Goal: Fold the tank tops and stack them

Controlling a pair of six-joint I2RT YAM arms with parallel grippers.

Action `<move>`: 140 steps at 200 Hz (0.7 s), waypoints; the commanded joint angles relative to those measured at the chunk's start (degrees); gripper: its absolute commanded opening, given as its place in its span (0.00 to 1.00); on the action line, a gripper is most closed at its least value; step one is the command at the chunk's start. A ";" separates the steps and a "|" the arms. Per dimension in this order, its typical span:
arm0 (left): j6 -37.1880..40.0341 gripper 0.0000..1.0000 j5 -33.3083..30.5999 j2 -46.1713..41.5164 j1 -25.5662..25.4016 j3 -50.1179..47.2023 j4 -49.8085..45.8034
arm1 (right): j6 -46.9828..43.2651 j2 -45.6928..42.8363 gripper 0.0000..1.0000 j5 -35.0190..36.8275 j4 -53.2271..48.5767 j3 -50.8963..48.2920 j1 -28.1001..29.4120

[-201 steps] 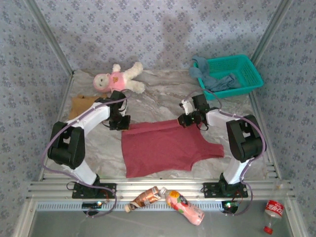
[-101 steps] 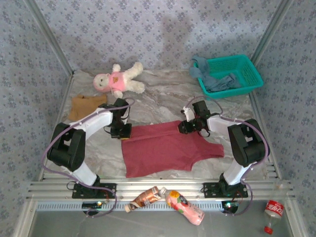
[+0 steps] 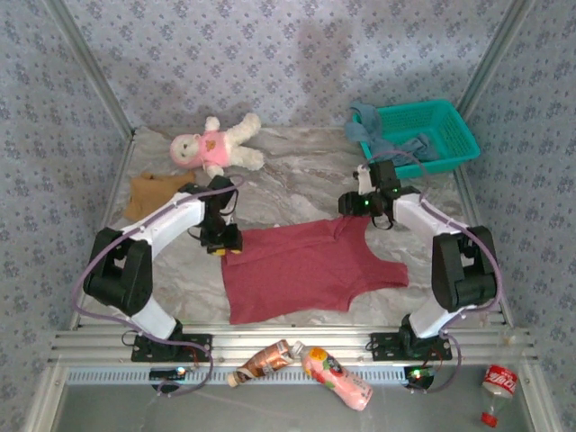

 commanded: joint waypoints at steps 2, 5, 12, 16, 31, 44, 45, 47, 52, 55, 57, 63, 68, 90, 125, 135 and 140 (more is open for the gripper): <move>-1.48 0.41 1.90 1.65 -0.51 3.95 0.05 | 4.48 4.92 0.49 8.62 -2.13 4.40 -0.69; -1.66 0.41 2.26 2.12 -0.57 4.18 0.41 | 4.87 5.69 0.49 8.99 -2.29 5.02 -0.75; -1.90 0.41 2.93 3.24 -0.80 4.59 1.40 | 6.11 7.36 0.49 10.19 -3.32 6.66 -1.02; -1.99 0.41 3.05 3.91 -1.11 4.78 1.84 | 6.77 8.17 0.49 11.00 -3.78 7.47 -1.05; -1.70 0.41 2.72 6.54 -1.91 5.76 2.82 | 7.90 10.53 0.49 15.01 -4.67 10.53 -1.56; -1.26 0.41 2.47 8.52 -2.44 6.44 3.37 | 9.43 12.45 0.50 15.61 -6.15 11.96 -1.79; -1.23 0.41 2.38 8.64 -2.49 6.43 3.37 | 9.50 12.54 0.50 15.49 -6.19 12.03 -1.82; -1.16 0.41 2.17 8.90 -2.53 6.42 3.52 | 9.59 12.83 0.50 15.41 -6.20 12.26 -1.96; -0.94 0.41 1.93 9.58 -2.69 6.47 3.63 | 9.65 13.56 0.50 15.64 -6.22 12.65 -2.26; -0.76 0.41 1.93 10.01 -2.77 6.50 3.63 | 9.60 14.00 0.50 15.95 -6.15 12.98 -2.36; -0.72 0.41 1.87 10.30 -2.79 6.51 3.63 | 9.64 14.25 0.50 16.18 -6.19 13.27 -2.33; -0.67 0.42 1.88 10.97 -2.89 6.59 3.70 | 9.86 14.98 0.50 17.09 -6.99 14.02 -2.34; -0.54 0.41 1.97 11.55 -2.97 6.57 3.84 | 9.89 15.36 0.50 17.67 -7.52 14.53 -2.28; -0.12 0.41 1.62 12.97 -3.36 6.12 3.97 | 11.68 15.20 0.50 19.60 -8.67 14.60 -2.16; 0.51 0.41 1.04 13.80 -3.49 5.52 3.99 | 11.38 16.12 0.47 16.58 -7.85 14.23 -2.35; 0.77 0.41 1.00 14.19 -3.49 5.60 3.75 | 11.24 17.00 0.44 15.60 -7.16 14.56 -2.51; 0.90 0.41 1.00 14.29 -3.45 5.64 3.72 | 11.32 17.39 0.43 15.71 -6.96 14.71 -2.47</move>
